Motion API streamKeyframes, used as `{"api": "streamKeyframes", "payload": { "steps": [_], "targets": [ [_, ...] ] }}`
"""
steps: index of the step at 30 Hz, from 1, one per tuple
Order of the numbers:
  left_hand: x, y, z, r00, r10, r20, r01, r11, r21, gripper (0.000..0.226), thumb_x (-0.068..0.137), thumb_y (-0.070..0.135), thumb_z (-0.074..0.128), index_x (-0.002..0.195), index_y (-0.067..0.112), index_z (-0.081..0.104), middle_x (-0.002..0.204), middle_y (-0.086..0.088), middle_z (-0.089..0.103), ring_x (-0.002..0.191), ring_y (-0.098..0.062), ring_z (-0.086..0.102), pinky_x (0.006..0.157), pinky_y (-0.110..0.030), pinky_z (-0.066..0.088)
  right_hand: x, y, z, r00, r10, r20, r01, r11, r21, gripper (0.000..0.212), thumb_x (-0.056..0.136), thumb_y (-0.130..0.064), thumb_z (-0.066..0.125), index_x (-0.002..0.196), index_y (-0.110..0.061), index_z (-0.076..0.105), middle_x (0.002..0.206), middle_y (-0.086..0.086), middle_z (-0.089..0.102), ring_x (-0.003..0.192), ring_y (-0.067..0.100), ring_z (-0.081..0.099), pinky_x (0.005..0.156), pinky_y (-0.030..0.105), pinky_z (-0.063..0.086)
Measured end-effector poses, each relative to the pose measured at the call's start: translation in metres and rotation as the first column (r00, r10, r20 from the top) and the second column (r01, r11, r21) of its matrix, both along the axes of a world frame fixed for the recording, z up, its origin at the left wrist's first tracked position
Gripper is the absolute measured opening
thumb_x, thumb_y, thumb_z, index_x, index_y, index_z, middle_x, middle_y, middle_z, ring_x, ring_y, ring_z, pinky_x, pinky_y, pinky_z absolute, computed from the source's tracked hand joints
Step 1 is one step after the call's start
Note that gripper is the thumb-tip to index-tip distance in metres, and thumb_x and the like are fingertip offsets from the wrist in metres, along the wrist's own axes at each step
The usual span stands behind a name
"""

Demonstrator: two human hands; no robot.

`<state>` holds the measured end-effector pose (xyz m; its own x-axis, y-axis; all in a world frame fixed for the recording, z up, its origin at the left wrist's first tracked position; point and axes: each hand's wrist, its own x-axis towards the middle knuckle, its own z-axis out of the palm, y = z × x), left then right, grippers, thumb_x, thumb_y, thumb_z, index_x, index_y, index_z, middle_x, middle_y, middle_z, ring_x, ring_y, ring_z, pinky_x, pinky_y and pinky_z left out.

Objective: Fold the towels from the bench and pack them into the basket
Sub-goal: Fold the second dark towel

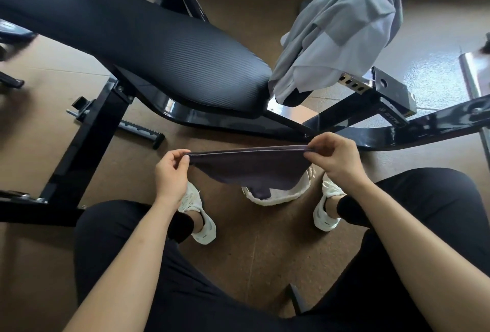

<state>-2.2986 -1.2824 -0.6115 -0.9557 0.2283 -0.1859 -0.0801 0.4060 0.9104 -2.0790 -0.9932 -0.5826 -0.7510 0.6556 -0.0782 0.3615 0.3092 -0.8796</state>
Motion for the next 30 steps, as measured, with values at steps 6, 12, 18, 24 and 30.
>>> {"api": "streamKeyframes", "payload": {
  "steps": [6,12,18,24,30],
  "targets": [
    [-0.01,-0.009,0.008,0.991,-0.103,-0.083,0.095,0.992,-0.088,0.021,0.101,0.007,0.059,0.11,0.022,0.072,0.101,0.008,0.071,0.095,-0.004,0.067,0.085,-0.022,0.053,-0.023,0.004,-0.007,0.99,-0.02,0.14,0.004,0.993,0.117,0.014,0.086,-0.016,0.08,0.098,-0.022,0.079,0.083,-0.006,0.072,0.078,0.009,0.065,0.076,0.026,0.055],
    [-0.008,0.004,0.006,0.991,-0.071,-0.115,0.063,0.995,-0.071,0.018,0.102,0.012,0.058,0.102,0.028,0.068,0.096,0.009,0.07,0.091,-0.005,0.066,0.085,-0.026,0.052,-0.02,0.011,-0.012,0.988,-0.12,0.097,0.127,0.989,-0.077,0.005,0.087,-0.017,0.079,0.089,-0.022,0.079,0.083,-0.005,0.076,0.083,0.013,0.073,0.08,0.031,0.06],
    [-0.001,0.01,0.0,0.998,-0.058,-0.001,0.058,0.995,-0.085,0.017,0.1,0.015,0.061,0.1,0.029,0.071,0.099,0.0,0.075,0.098,-0.016,0.071,0.092,-0.036,0.058,-0.016,0.011,-0.025,0.962,-0.196,0.192,0.217,0.972,-0.093,0.004,0.084,-0.025,0.081,0.086,-0.021,0.08,0.081,-0.004,0.077,0.083,0.015,0.073,0.085,0.042,0.061],
    [0.007,0.014,-0.001,0.991,0.042,0.129,-0.043,0.999,0.004,0.013,0.097,0.013,0.067,0.108,0.015,0.074,0.097,-0.003,0.077,0.098,-0.021,0.074,0.078,-0.027,0.058,-0.018,-0.004,-0.026,0.95,-0.279,0.142,0.307,0.923,-0.233,0.008,0.082,-0.025,0.082,0.078,-0.019,0.079,0.075,0.0,0.077,0.079,0.02,0.076,0.082,0.049,0.062],
    [0.028,0.034,0.011,0.971,-0.114,0.211,0.088,0.988,0.127,0.01,0.093,0.015,0.073,0.098,0.023,0.077,0.096,-0.004,0.079,0.097,-0.028,0.076,0.088,-0.05,0.062,-0.027,-0.029,-0.011,0.98,-0.188,0.058,0.196,0.962,-0.191,0.008,0.087,-0.03,0.077,0.092,-0.025,0.081,0.083,-0.009,0.078,0.085,0.011,0.075,0.085,0.046,0.062]
  ]
}}
